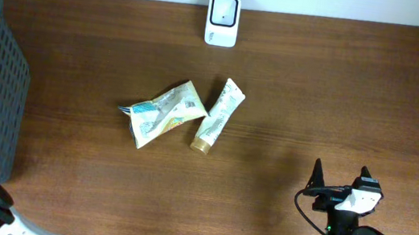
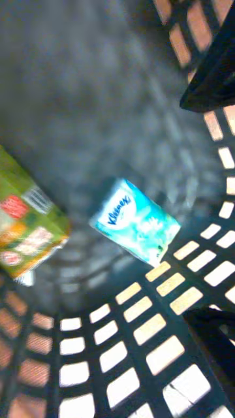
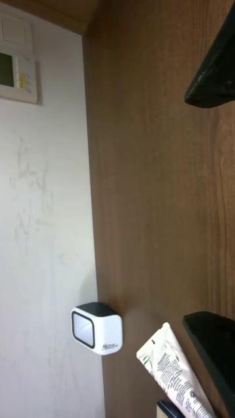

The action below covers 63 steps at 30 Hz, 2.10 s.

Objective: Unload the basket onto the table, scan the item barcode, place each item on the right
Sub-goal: 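Grasp a Kleenex tissue pack with the left gripper, drop it on table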

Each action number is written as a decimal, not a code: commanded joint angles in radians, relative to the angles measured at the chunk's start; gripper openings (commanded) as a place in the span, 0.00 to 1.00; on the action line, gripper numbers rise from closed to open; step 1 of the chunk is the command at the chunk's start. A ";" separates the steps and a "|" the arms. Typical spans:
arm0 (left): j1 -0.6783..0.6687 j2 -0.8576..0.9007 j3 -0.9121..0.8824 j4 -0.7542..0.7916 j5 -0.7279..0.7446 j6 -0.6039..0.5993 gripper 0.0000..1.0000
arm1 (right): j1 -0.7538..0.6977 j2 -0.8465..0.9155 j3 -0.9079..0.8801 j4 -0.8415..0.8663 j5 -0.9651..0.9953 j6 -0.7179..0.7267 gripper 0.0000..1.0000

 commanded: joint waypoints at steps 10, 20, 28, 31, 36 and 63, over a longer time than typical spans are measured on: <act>0.041 0.259 -0.101 0.087 -0.063 0.109 0.53 | -0.006 -0.006 -0.007 -0.005 0.002 0.003 0.99; 0.041 0.261 0.248 -0.129 0.437 0.108 0.11 | -0.006 -0.006 -0.007 -0.005 0.002 0.003 0.99; -0.128 0.198 1.252 -0.447 0.863 0.111 0.07 | -0.006 -0.006 -0.007 -0.005 0.002 0.003 0.99; -0.371 0.141 1.361 -0.449 0.725 0.149 0.00 | -0.006 -0.006 -0.007 -0.005 0.002 0.003 0.99; -0.834 0.140 0.923 -0.447 0.293 0.149 0.00 | -0.006 -0.006 -0.007 -0.005 0.002 0.003 0.99; -0.963 -0.183 0.179 0.087 0.021 0.131 0.99 | -0.006 -0.006 -0.007 -0.005 0.002 0.003 0.99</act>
